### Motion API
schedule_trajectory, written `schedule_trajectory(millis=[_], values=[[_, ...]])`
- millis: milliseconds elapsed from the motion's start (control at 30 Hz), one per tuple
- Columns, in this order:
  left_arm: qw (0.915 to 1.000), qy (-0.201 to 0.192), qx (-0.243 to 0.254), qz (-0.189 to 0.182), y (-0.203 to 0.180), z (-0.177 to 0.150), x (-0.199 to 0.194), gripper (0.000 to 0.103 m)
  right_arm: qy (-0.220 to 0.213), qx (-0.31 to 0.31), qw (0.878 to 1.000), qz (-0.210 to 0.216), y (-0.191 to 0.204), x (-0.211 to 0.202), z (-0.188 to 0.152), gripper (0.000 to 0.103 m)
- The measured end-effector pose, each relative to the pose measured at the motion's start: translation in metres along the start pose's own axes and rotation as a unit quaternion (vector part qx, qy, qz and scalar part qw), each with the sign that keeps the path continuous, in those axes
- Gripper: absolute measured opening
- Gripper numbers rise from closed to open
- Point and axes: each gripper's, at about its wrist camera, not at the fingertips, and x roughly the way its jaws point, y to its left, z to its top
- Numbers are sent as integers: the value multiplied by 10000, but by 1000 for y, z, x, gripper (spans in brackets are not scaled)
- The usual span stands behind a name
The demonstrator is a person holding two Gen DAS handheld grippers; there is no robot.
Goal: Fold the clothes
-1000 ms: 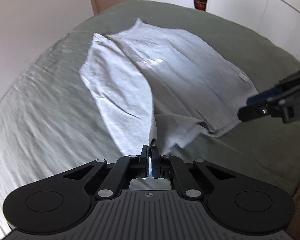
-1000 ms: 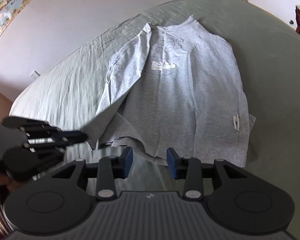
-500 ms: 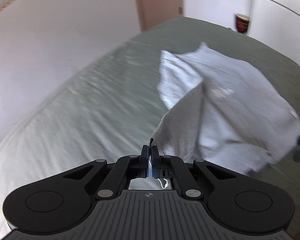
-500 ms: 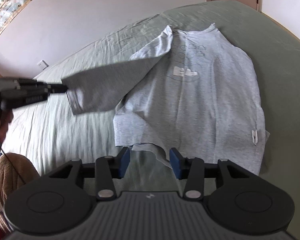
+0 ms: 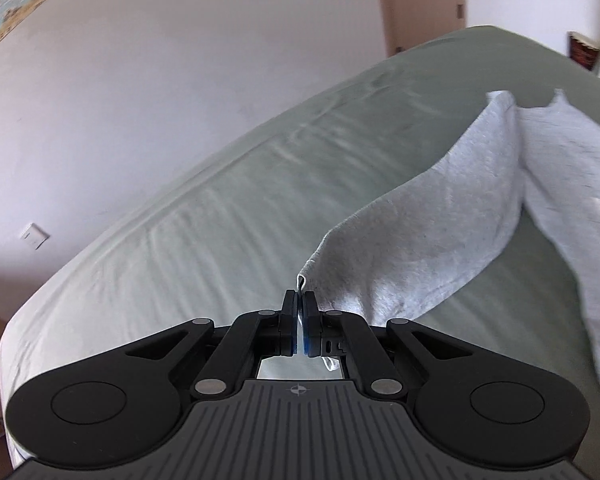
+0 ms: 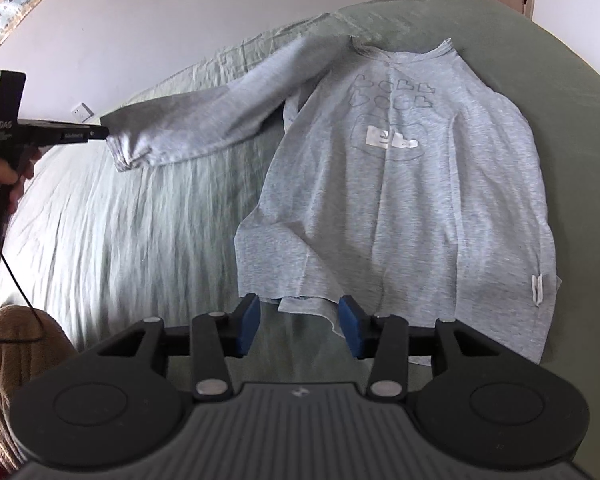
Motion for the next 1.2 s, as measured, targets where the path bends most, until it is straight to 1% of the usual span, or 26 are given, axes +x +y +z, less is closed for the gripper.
schedule_trajectory(millis=[100,233,367,433,533,667,733,767,800,833,933,1000,1133,1200], values=[[9998,59,-181,116,20,4,13,2,47,-24,10000,-24,4,5,4,47],[9990,199,-336,233,37,9,32,2,113,-54,9999,-45,9,12,8,47],[9977,422,-346,395,42,10,53,2,152,-84,9998,-66,12,16,12,47],[9964,616,-350,469,43,6,66,2,157,-84,9998,-78,12,17,13,47],[9950,772,-442,464,48,-4,72,3,168,-72,9998,-104,13,16,13,47],[9964,633,-518,226,53,-18,54,3,185,-69,9997,-120,12,16,12,47],[9978,472,-468,78,54,-25,38,7,189,-59,9997,-114,12,17,11,47],[9981,444,-435,-18,54,-26,35,11,190,-53,9997,-109,11,17,11,47],[9983,401,-375,-191,50,-30,28,22,192,-48,9997,-105,11,18,11,47],[9983,358,-327,-308,47,-33,25,28,193,-42,9998,-100,10,18,11,47],[9984,253,-250,-438,41,-37,25,29,184,-51,9998,-46,15,21,9,47],[9979,255,-321,-497,39,-40,32,29,178,-77,9998,-15,17,21,8,47],[9936,341,-745,-779,46,-43,50,28,186,-83,9998,-32,16,20,6,47],[9909,352,-983,-846,51,-47,50,28,195,-68,9998,-52,15,19,4,47]])
